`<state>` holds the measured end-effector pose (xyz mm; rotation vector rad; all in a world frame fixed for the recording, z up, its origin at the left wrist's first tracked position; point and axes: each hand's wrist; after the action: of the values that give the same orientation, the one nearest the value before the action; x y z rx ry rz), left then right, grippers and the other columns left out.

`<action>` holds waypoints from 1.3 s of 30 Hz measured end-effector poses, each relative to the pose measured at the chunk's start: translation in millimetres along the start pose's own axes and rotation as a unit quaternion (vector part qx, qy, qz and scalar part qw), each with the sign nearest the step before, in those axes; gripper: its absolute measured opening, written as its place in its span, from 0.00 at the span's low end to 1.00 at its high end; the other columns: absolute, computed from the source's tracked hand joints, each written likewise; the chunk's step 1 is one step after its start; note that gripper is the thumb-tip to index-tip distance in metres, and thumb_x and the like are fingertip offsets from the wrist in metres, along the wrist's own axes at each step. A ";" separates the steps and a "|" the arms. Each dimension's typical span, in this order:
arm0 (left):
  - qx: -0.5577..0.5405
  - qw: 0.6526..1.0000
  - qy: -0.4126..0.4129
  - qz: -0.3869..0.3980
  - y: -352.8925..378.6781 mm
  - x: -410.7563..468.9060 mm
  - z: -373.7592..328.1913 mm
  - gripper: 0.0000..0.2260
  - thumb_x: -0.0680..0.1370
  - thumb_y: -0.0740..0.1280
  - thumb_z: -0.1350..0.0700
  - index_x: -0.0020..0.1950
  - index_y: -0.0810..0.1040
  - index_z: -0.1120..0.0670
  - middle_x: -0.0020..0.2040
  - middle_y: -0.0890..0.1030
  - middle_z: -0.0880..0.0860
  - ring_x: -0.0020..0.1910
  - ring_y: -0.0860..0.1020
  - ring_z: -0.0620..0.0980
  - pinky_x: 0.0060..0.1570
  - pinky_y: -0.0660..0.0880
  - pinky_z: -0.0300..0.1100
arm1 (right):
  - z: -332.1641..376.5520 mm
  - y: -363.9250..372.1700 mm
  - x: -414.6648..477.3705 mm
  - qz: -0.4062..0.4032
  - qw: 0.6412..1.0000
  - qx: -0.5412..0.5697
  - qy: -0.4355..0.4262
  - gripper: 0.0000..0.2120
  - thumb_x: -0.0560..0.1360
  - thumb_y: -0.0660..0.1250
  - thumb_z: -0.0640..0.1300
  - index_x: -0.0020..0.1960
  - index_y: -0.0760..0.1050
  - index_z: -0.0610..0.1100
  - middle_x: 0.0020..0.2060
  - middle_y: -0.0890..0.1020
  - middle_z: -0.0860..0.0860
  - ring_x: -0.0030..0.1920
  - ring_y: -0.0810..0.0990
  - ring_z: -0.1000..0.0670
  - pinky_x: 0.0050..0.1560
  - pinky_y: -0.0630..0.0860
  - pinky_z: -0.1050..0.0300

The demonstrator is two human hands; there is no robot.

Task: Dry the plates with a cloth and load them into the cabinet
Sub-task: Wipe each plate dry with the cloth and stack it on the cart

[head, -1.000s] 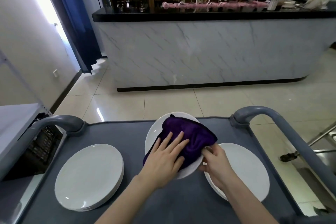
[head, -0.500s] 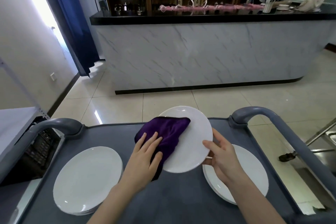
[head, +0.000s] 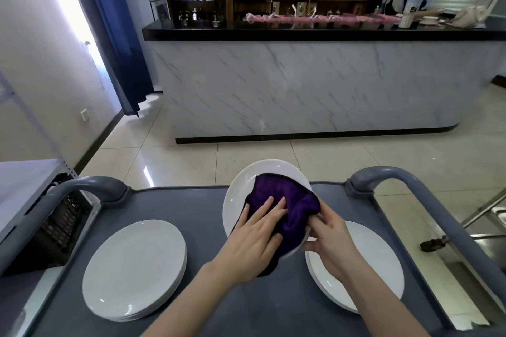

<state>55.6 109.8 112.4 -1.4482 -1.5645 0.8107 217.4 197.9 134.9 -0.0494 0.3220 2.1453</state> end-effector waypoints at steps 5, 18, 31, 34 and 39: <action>0.053 0.997 -0.024 -0.048 -12.2 26.1 13.7 0.23 0.83 0.47 0.46 0.79 0.53 0.43 0.79 0.45 0.36 0.78 0.39 0.38 0.77 0.42 0.54 | -9.1 1.2 -12.0 0.043 0.999 -0.017 0.017 0.22 0.80 0.60 0.34 0.65 0.77 0.55 0.54 0.85 0.44 0.49 0.85 0.45 0.40 0.80 0.49; -0.312 0.904 -0.215 -0.196 -23.2 -4.7 48.1 0.21 0.76 0.71 0.52 0.65 0.70 0.38 0.61 0.76 0.37 0.59 0.76 0.39 0.60 0.75 0.42 | 0.6 -22.1 -17.6 0.032 0.998 -0.048 -0.013 0.25 0.79 0.61 0.33 0.64 0.78 0.60 0.53 0.85 0.47 0.47 0.84 0.44 0.43 0.82 0.43; -0.449 0.850 -0.219 -0.170 -34.3 -20.0 49.8 0.17 0.76 0.73 0.56 0.59 0.74 0.40 0.53 0.81 0.42 0.51 0.82 0.45 0.50 0.81 0.44 | 26.4 -19.1 -7.0 0.092 0.958 -0.265 -0.061 0.19 0.83 0.59 0.43 0.64 0.74 0.66 0.55 0.83 0.60 0.53 0.83 0.56 0.48 0.81 0.59; -0.401 0.892 -0.170 -0.126 -47.9 -14.4 49.8 0.18 0.75 0.73 0.58 0.57 0.75 0.37 0.53 0.81 0.41 0.52 0.82 0.44 0.53 0.80 0.45 | 31.2 -2.6 -5.7 0.072 0.926 -0.353 -0.114 0.18 0.84 0.58 0.44 0.61 0.72 0.69 0.55 0.80 0.68 0.57 0.78 0.64 0.52 0.71 0.75; -0.318 0.941 -0.101 -0.048 -68.9 -4.9 42.0 0.19 0.74 0.74 0.56 0.55 0.73 0.34 0.52 0.78 0.32 0.54 0.78 0.34 0.49 0.75 0.28 | 35.6 14.9 4.5 0.107 0.854 -0.494 -0.119 0.09 0.83 0.58 0.46 0.57 0.75 0.56 0.47 0.83 0.55 0.50 0.80 0.54 0.47 0.72 0.64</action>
<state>-12.9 99.7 154.0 -1.7518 -2.1680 0.4112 205.7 202.6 171.7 -0.3438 -0.9857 2.2824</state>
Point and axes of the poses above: each hand's wrist, its own x-axis towards the middle knuckle, its own y-axis out of the palm, z = x × y
